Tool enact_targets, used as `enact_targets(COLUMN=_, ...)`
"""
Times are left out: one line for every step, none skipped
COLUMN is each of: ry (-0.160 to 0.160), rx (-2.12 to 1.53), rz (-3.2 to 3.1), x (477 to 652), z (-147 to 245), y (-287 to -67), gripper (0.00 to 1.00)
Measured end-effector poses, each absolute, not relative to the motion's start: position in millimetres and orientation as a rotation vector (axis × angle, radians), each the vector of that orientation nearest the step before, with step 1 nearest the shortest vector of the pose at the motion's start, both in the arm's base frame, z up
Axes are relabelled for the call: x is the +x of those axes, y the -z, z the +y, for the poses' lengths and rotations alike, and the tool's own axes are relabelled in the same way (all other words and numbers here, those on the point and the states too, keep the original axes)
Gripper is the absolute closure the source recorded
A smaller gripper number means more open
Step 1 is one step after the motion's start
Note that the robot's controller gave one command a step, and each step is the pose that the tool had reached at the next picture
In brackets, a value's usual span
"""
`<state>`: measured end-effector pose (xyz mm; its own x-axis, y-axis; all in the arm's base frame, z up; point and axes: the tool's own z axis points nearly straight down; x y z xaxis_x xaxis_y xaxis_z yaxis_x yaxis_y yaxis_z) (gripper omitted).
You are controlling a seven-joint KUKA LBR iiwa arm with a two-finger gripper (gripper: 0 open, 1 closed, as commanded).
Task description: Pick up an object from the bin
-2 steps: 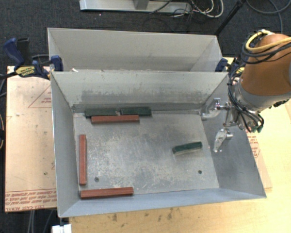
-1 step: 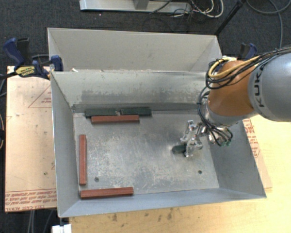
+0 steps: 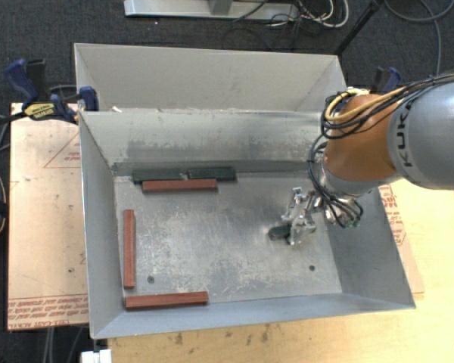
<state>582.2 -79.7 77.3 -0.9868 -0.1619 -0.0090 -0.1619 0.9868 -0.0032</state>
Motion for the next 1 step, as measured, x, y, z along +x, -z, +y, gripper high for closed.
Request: enact_targets(ry=0.0, rx=-0.274, rz=3.126, x=584.3, z=-93.9, y=-206.8, gripper=1.0)
